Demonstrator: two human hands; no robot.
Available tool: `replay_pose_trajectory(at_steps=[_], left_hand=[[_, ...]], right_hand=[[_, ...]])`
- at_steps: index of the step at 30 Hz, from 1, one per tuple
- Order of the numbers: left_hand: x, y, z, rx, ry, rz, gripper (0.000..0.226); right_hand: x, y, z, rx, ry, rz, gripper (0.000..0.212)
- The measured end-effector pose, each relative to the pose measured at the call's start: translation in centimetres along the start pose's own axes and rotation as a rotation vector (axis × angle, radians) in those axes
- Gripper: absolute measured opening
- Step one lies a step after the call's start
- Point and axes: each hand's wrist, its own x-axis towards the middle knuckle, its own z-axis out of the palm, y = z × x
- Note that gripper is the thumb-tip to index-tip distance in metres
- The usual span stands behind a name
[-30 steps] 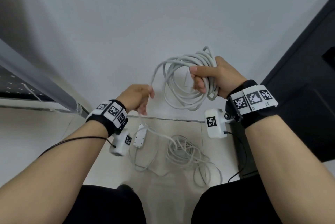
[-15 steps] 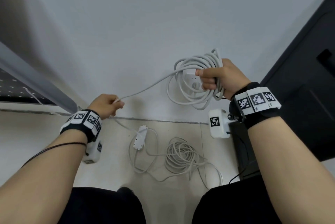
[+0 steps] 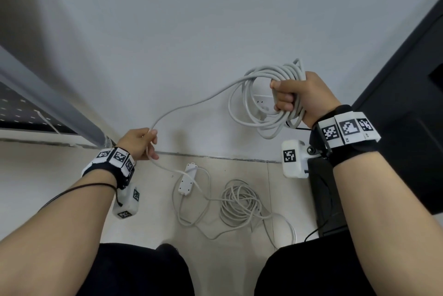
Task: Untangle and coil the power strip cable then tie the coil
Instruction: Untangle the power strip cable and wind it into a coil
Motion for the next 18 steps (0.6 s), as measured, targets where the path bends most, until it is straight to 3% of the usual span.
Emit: replay_pose_trajectory(at_steps=[4, 7, 11, 13, 15, 18], left_hand=[[-0.1, 2.4, 0.3, 0.015, 0.034, 0.065, 0.036], [-0.4, 5.1, 0.9, -0.060, 0.054, 0.034, 0.019], [-2.2, 8.8, 1.8, -0.114, 0.008, 0.151, 0.027], [-3.3, 10.1, 1.7, 0.062, 0.020, 0.255, 0.026], [-4.2, 11.4, 1.4, 0.411, 0.039, 0.345, 0.024], [-5.6, 13.0, 1.7, 0.766, -0.125, 0.325, 0.025]], right_hand=[[-0.1, 0.1, 0.0, -0.047, 0.009, -0.005, 0.016], [0.1, 0.4, 0.1, -0.068, -0.018, 0.017, 0.019], [0.2, 0.9, 0.5, -0.065, -0.049, 0.026, 0.022], [0.4, 0.9, 0.5, -0.054, -0.025, -0.006, 0.022], [0.4, 1.0, 0.3, -0.070, -0.033, -0.043, 0.021], [0.3, 1.2, 0.2, -0.105, -0.101, -0.052, 0.021]])
